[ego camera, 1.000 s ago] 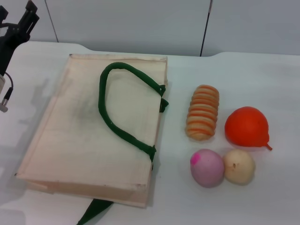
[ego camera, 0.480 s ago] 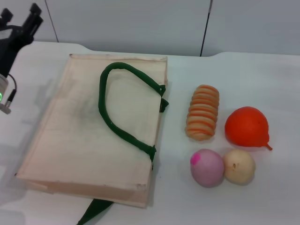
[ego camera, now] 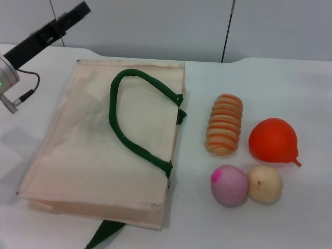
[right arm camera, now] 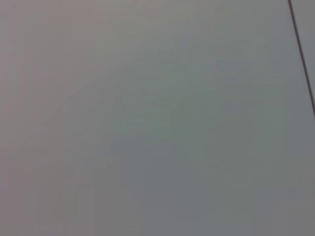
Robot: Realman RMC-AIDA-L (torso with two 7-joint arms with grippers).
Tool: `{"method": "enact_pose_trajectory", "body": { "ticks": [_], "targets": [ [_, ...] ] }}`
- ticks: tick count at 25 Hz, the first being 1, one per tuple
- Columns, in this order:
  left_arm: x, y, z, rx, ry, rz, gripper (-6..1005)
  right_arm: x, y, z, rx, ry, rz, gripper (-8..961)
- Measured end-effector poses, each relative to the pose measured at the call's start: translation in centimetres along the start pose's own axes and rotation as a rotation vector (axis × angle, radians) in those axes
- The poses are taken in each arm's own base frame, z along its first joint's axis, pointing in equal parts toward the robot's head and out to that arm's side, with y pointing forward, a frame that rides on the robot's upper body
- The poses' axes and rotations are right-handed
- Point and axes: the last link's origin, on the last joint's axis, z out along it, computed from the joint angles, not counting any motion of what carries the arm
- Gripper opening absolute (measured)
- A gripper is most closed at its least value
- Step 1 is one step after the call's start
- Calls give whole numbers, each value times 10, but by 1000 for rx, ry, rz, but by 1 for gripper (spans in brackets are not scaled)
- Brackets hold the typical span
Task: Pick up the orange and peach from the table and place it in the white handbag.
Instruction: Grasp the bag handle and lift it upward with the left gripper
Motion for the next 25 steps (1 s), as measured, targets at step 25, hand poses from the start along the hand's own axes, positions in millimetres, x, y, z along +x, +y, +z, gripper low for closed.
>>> {"method": "enact_pose_trajectory", "body": {
  "ticks": [25],
  "targets": [
    [-36,-4,58,290,-673,123,877,-2,0,2,8,-6,6,885]
  ]
}}
